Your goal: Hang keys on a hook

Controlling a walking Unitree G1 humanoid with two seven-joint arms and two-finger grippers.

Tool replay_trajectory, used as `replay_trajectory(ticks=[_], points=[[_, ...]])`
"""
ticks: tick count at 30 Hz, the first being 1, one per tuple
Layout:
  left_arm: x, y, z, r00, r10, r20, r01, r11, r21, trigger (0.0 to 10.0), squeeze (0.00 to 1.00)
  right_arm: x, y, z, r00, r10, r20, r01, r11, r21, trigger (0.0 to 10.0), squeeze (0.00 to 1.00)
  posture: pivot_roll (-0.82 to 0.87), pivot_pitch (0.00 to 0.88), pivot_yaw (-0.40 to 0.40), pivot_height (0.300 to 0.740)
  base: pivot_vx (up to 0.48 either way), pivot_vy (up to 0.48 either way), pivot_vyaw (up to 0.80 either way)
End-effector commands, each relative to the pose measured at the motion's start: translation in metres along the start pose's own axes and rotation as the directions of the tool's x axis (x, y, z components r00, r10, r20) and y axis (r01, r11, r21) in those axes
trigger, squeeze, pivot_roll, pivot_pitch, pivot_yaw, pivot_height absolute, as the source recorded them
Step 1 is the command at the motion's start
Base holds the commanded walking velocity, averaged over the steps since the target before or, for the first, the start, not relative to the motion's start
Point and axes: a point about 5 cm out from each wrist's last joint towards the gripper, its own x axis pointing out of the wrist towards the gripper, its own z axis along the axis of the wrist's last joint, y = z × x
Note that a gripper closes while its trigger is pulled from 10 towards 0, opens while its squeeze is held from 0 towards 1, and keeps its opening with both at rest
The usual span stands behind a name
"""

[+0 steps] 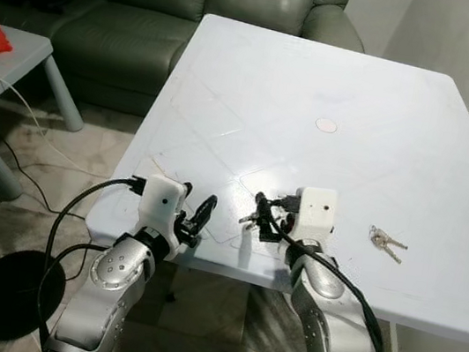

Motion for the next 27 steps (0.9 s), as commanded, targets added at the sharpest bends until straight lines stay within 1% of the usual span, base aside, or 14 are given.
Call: replay_trajectory(ticks=[1, 4, 5, 6, 7, 9, 13, 15, 16, 22, 23, 24, 25, 27], points=[[-0.003, 0.0, 0.002, 1.0, 0.002, -0.001, -0.002, 1.0, 0.005, 10.0, 0.0, 0.002, -0.004, 0.001, 0.999, -0.041, -0.005, 0.041, 0.999, 0.006, 10.0, 0.0, -0.02, 0.176, -0.038, 0.74, 0.0, 0.0, 0.0], [-0.003, 0.0, 0.003, 1.0, 0.003, -0.002, -0.003, 1.0, 0.004, 10.0, 0.0, 0.004, -0.006, 0.003, 0.998, -0.067, -0.006, 0.067, 0.997, 0.027, 10.0, 0.0, -0.02, 0.181, -0.034, 0.74, 0.0, 0.0, 0.0], [-0.003, 0.0, 0.004, 1.0, 0.003, -0.001, -0.003, 1.0, 0.002, 10.0, 0.0, 0.005, -0.008, 0.005, 0.997, -0.079, 0.008, 0.079, 0.996, 0.03, 8.1, 0.0, -0.02, 0.183, -0.033, 0.74, 0.0, 0.0, 0.0], [-0.003, 0.0, 0.004, 1.0, 0.004, -0.001, -0.004, 1.0, 0.001, 10.0, 0.0, 0.005, -0.009, 0.006, 0.997, -0.082, 0.012, 0.082, 0.996, 0.029, 8.1, 0.0, -0.02, 0.183, -0.033, 0.74, 0.0, 0.0, 0.0], [-0.003, -0.001, 0.004, 1.0, 0.004, -0.001, -0.004, 1.0, 0.0, 10.0, 0.0, 0.005, -0.01, 0.007, 0.996, -0.086, 0.031, 0.085, 0.996, 0.026, 9.5, 0.0, -0.02, 0.183, -0.032, 0.74, 0.0, 0.0, 0.0], [-0.002, -0.001, 0.005, 1.0, 0.004, 0.0, -0.004, 1.0, 0.0, 10.0, 0.0, 0.005, -0.01, 0.01, 0.995, -0.082, 0.056, 0.081, 0.996, 0.025, 10.0, 0.0, -0.02, 0.185, -0.032, 0.74, 0.0, 0.0, 0.0], [-0.003, -0.001, 0.005, 1.0, 0.005, -0.002, -0.005, 1.0, -0.001, 10.0, 0.0, 0.003, -0.013, 0.015, 0.991, -0.084, 0.101, 0.077, 0.995, 0.07, 10.0, 0.0, -0.02, 0.188, -0.028, 0.74, 0.0, 0.0, 0.0], [-0.002, -0.001, 0.005, 1.0, 0.006, -0.003, -0.006, 1.0, 0.0, 10.0, 0.0, 0.004, -0.016, 0.012, 0.991, -0.111, 0.071, 0.106, 0.991, 0.078, 10.0, 0.0, -0.02, 0.186, -0.028, 0.74, 0.0, 0.0, 0.0], [-0.002, -0.001, 0.005, 1.0, 0.005, -0.004, -0.005, 1.0, -0.001, 10.0, 0.0, 0.005, -0.021, 0.01, 0.988, -0.147, 0.048, 0.144, 0.987, 0.07, 10.0, 0.0, -0.02, 0.187, -0.027, 0.74, 0.0, 0.0, 0.0], [-0.001, -0.001, 0.006, 1.0, 0.003, -0.003, -0.003, 1.0, 0.0, 10.0, 0.0, 0.004, -0.02, 0.005, 0.991, -0.128, 0.039, 0.126, 0.991, 0.042, 10.0, 0.0, -0.02, 0.184, -0.026, 0.74, 0.0, 0.0, 0.0], [-0.001, -0.001, 0.007, 1.0, 0.004, -0.002, -0.004, 1.0, 0.0, 10.0, 0.0, 0.004, -0.018, 0.004, 0.993, -0.117, 0.027, 0.116, 0.992, 0.055, 8.5, 0.0, -0.02, 0.184, -0.025, 0.74, 0.0, 0.0, 0.0], [0.0, -0.001, 0.007, 1.0, 0.004, -0.001, -0.004, 1.0, 0.0, 10.0, 0.0, 0.004, -0.019, 0.004, 0.992, -0.121, 0.036, 0.119, 0.992, 0.043, 2.2, 0.0, -0.02, 0.184, -0.025, 0.74, 0.0, 0.0, 0.0], [0.0, -0.001, 0.007, 1.0, 0.005, 0.0, -0.005, 1.0, 0.002, 10.0, 0.0, 0.003, -0.02, 0.004, 0.991, -0.126, 0.042, 0.125, 0.991, 0.039, 0.0, 0.0, -0.02, 0.182, -0.025, 0.74, 0.0, 0.0, 0.0], [0.0, 0.0, 0.007, 1.0, 0.006, -0.001, -0.006, 1.0, 0.001, 10.0, 0.0, 0.003, -0.02, 0.004, 0.991, -0.128, 0.038, 0.126, 0.991, 0.044, 0.0, 0.0, -0.02, 0.181, -0.025, 0.74, 0.0, 0.0, 0.0]])
